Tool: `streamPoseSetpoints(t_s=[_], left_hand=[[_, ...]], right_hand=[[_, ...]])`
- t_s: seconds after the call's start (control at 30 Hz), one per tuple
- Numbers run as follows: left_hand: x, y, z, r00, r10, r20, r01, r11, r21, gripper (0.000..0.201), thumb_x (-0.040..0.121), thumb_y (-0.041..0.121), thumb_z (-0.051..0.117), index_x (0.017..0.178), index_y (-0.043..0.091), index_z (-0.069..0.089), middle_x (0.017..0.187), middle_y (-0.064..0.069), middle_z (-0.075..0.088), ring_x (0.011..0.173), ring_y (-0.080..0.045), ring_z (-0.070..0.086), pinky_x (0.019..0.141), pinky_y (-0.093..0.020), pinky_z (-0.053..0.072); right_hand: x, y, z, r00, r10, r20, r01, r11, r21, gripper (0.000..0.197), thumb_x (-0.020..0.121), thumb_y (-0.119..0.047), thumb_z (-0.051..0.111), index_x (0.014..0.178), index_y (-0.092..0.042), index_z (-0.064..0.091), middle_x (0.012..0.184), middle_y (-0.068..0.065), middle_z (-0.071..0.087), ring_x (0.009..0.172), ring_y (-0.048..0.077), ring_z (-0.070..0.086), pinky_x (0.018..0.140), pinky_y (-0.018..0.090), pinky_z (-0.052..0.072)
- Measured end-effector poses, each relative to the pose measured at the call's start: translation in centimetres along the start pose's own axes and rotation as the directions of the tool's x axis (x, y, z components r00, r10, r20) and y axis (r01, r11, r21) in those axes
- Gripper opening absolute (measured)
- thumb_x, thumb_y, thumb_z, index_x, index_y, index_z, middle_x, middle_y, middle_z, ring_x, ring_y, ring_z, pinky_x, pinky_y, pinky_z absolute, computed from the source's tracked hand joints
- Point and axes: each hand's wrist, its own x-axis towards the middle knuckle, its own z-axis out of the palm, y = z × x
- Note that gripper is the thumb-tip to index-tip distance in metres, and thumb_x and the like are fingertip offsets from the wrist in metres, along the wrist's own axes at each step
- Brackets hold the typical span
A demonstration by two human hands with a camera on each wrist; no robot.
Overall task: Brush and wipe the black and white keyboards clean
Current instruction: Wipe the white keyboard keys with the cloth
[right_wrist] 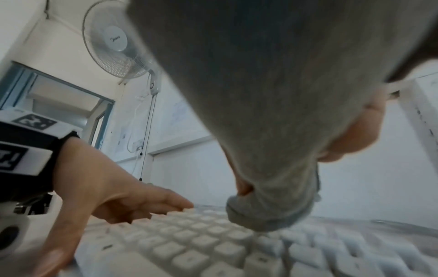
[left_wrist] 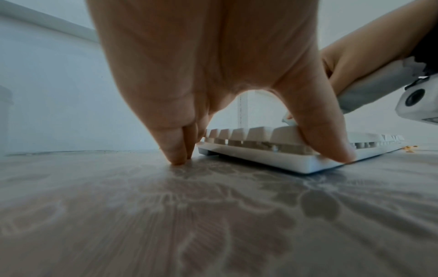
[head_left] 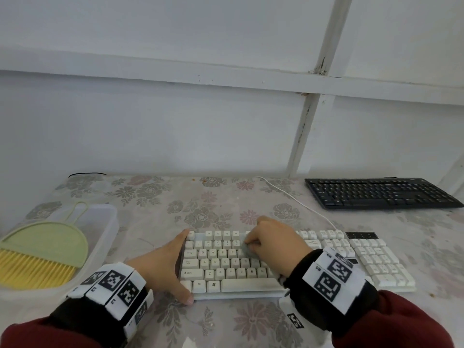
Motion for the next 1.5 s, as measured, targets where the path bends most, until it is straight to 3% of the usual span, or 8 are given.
streamPoseSetpoints(t_s=[0.13,0.37,0.57,0.87,1.03,1.13,1.27,1.5], left_hand=[[0.0,-0.3,0.0,1.000,0.005,-0.002,-0.005,1.000,0.011,0.152,0.026,0.060,0.076,0.146,0.032,-0.015,0.142,0.017,0.033,0.124,-0.005,0.039,0.109,-0.025,0.032],[0.2,-0.3,0.0,1.000,-0.022,-0.004,0.022,0.999,0.046,0.151,0.036,0.056,0.084,0.145,0.032,-0.018,0.147,0.014,0.029,0.127,-0.008,0.038,0.110,-0.028,0.031],[0.3,-0.4,0.1,1.000,-0.028,-0.007,0.028,0.999,0.035,0.149,0.041,0.053,0.087,0.145,0.033,-0.018,0.147,0.014,0.029,0.128,-0.008,0.038,0.111,-0.030,0.031],[0.1,-0.1,0.0,0.999,-0.046,0.003,0.046,0.998,0.049,0.151,0.035,0.058,0.082,0.145,0.032,-0.019,0.147,0.013,0.029,0.123,-0.007,0.039,0.110,-0.026,0.031],[0.0,0.0,0.0,0.999,-0.040,-0.001,0.040,0.997,0.065,0.155,0.025,0.064,0.073,0.145,0.033,-0.019,0.145,0.014,0.032,0.122,-0.006,0.040,0.109,-0.025,0.031],[0.1,-0.1,0.0,0.999,-0.047,-0.005,0.047,0.997,0.057,0.154,0.033,0.056,0.084,0.145,0.032,-0.019,0.144,0.014,0.031,0.121,-0.005,0.040,0.108,-0.023,0.031],[0.4,-0.4,0.2,0.999,-0.050,-0.020,0.050,0.998,0.025,0.139,0.054,0.040,0.086,0.145,0.031,-0.018,0.142,0.014,0.032,0.118,-0.005,0.040,0.105,-0.023,0.032],[0.3,-0.4,0.2,0.999,-0.040,-0.018,0.041,0.999,0.028,0.149,0.042,0.049,0.089,0.145,0.032,-0.018,0.144,0.014,0.031,0.121,-0.005,0.040,0.107,-0.023,0.032]], right_hand=[[-0.7,-0.3,1.1,0.998,-0.031,0.052,0.030,0.999,0.031,0.039,0.086,-0.009,0.051,0.054,-0.031,0.051,0.073,-0.010,0.029,0.074,0.021,0.050,0.055,0.016,0.032],[-2.7,4.5,0.5,0.999,0.039,0.001,-0.039,0.999,-0.029,0.039,0.089,-0.009,0.046,0.054,-0.028,0.046,0.076,-0.007,0.034,0.063,0.009,0.042,0.054,0.012,0.029],[-4.9,8.8,-0.3,0.982,0.182,-0.039,-0.184,0.982,-0.043,0.024,0.092,-0.014,0.048,0.089,-0.015,0.071,0.082,-0.011,0.040,0.069,0.000,0.047,0.054,0.010,0.030],[-3.3,3.6,-2.0,0.995,0.094,-0.013,-0.093,0.993,0.066,0.029,0.092,-0.027,0.054,0.065,-0.020,0.061,0.079,-0.015,0.037,0.070,-0.001,0.045,0.064,0.008,0.034],[-0.9,-0.4,0.1,0.997,0.022,0.077,-0.025,0.999,0.032,0.035,0.090,-0.016,0.055,0.056,-0.022,0.047,0.085,-0.004,0.039,0.082,0.024,0.054,0.077,0.030,0.048],[-0.9,0.2,0.3,0.996,0.057,0.065,-0.058,0.998,0.015,0.030,0.088,-0.011,0.048,0.059,-0.018,0.048,0.078,-0.001,0.034,0.071,0.020,0.047,0.063,0.025,0.043],[-2.5,3.0,-0.1,0.993,0.102,0.063,-0.104,0.994,0.029,0.038,0.090,-0.012,0.047,0.054,-0.023,0.046,0.084,-0.005,0.038,0.071,0.014,0.052,0.067,0.020,0.046],[-4.6,7.8,-0.4,0.983,0.180,-0.032,-0.178,0.983,0.050,0.023,0.094,-0.017,0.049,0.097,-0.016,0.072,0.081,-0.014,0.037,0.067,-0.003,0.041,0.057,0.008,0.030]])
